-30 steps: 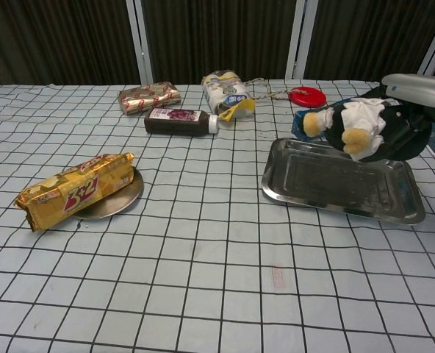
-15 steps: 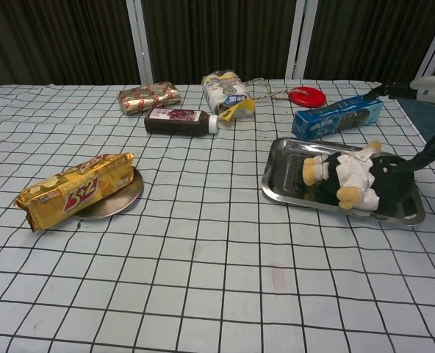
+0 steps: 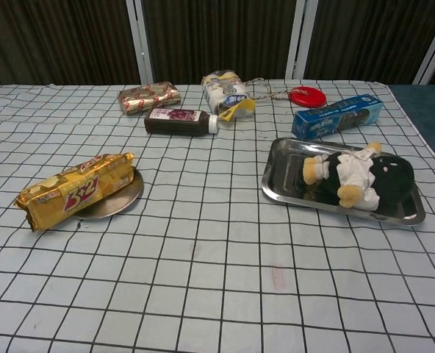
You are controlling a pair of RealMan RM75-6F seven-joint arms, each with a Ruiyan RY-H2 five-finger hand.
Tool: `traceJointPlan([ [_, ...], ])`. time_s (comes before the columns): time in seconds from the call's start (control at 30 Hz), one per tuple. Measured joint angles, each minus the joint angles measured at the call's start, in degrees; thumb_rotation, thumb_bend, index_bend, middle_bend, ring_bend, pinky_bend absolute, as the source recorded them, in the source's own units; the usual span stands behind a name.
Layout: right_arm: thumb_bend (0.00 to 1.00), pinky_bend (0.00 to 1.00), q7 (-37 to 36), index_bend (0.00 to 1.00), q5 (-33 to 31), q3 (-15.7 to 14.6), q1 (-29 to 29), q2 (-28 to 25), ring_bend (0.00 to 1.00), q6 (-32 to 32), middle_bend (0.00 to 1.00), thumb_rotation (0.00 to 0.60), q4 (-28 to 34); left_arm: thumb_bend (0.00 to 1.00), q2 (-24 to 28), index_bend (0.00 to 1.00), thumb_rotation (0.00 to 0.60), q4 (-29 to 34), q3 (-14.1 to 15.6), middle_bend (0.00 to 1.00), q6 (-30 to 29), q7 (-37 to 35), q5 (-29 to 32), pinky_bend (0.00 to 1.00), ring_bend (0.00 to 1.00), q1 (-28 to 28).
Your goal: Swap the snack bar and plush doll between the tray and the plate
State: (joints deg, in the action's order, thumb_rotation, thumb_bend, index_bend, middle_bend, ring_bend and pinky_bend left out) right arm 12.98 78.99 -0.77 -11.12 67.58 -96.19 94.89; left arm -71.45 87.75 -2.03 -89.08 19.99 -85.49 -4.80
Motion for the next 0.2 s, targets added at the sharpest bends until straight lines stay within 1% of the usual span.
traceJointPlan([
  [0.1, 0.07, 0.00, -4.4, 0.00, -0.8, 1.7, 3.7, 1.9, 0.00, -3.6, 0.00, 0.600, -4.8, 0.48, 0.4, 0.21, 0.600, 0.6, 0.1, 0.20, -0.4, 0.1, -0.7, 0.24, 0.16, 0.2],
  [0.2, 0.07, 0.00, -8.3, 0.00, -1.1, 3.6, 4.5, 3.2, 0.00, -3.6, 0.00, 0.600, -8.0, 0.48, 0.4, 0.22, 0.600, 0.5, 0.1, 0.21, -0.5, -0.1, -1.0, 0.24, 0.16, 0.2],
])
